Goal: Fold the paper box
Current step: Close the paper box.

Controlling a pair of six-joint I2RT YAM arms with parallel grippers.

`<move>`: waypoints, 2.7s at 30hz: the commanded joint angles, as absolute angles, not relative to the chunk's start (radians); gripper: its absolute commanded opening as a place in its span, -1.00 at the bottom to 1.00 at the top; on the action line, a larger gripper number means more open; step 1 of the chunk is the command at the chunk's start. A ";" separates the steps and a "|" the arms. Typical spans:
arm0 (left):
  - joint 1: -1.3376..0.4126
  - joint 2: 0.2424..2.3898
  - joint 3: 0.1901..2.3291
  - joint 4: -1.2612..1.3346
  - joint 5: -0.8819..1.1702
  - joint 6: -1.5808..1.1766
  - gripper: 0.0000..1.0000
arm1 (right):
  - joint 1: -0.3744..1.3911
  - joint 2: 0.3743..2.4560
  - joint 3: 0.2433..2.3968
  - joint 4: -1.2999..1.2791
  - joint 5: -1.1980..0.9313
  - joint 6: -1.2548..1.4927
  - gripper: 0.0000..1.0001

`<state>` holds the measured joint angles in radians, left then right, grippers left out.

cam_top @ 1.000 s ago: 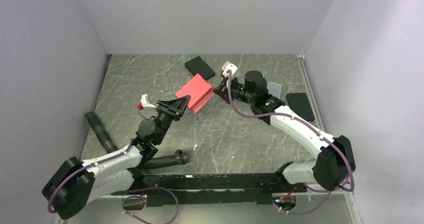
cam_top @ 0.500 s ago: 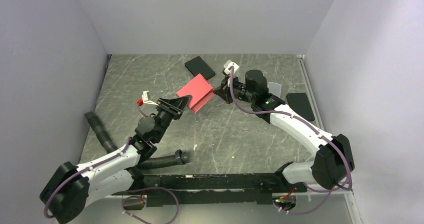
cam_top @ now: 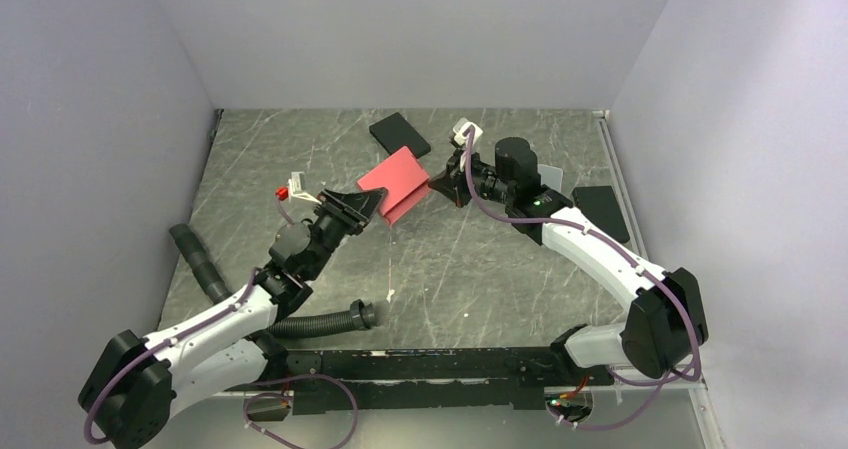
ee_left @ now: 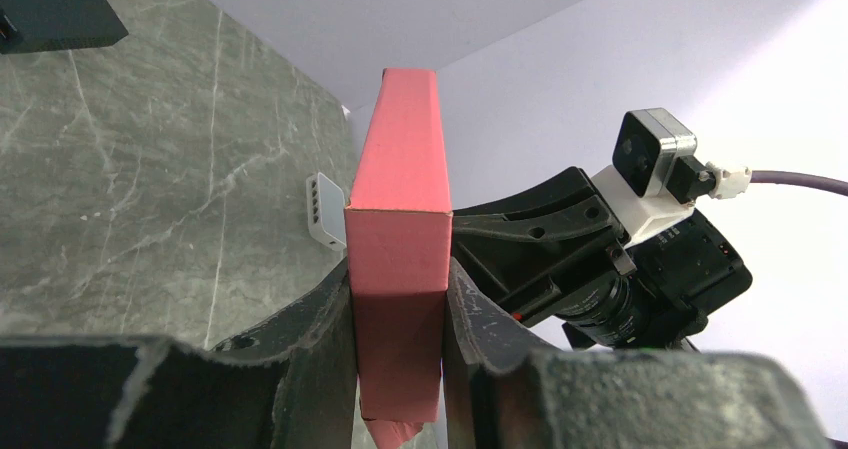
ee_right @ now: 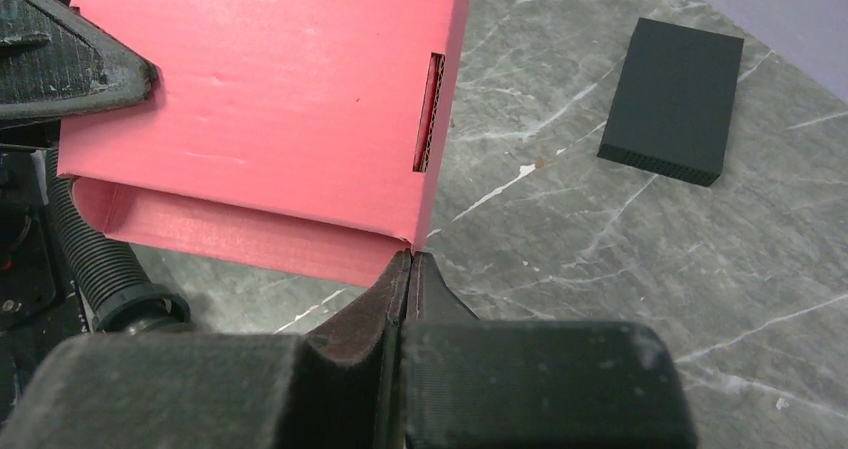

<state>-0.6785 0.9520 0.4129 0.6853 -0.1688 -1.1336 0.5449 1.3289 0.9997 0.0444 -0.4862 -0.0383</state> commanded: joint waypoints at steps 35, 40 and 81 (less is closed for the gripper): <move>-0.687 0.868 0.384 0.639 -0.190 -1.235 -1.00 | 0.534 1.249 1.068 0.051 -0.673 -0.027 -0.14; -0.687 0.868 0.387 0.634 -0.193 -1.235 -1.00 | 0.496 1.227 1.071 0.042 -0.712 -0.028 -0.12; -0.687 0.895 0.371 0.648 -0.183 -1.409 -1.00 | 0.727 1.310 1.036 -0.053 -0.475 -0.514 -0.93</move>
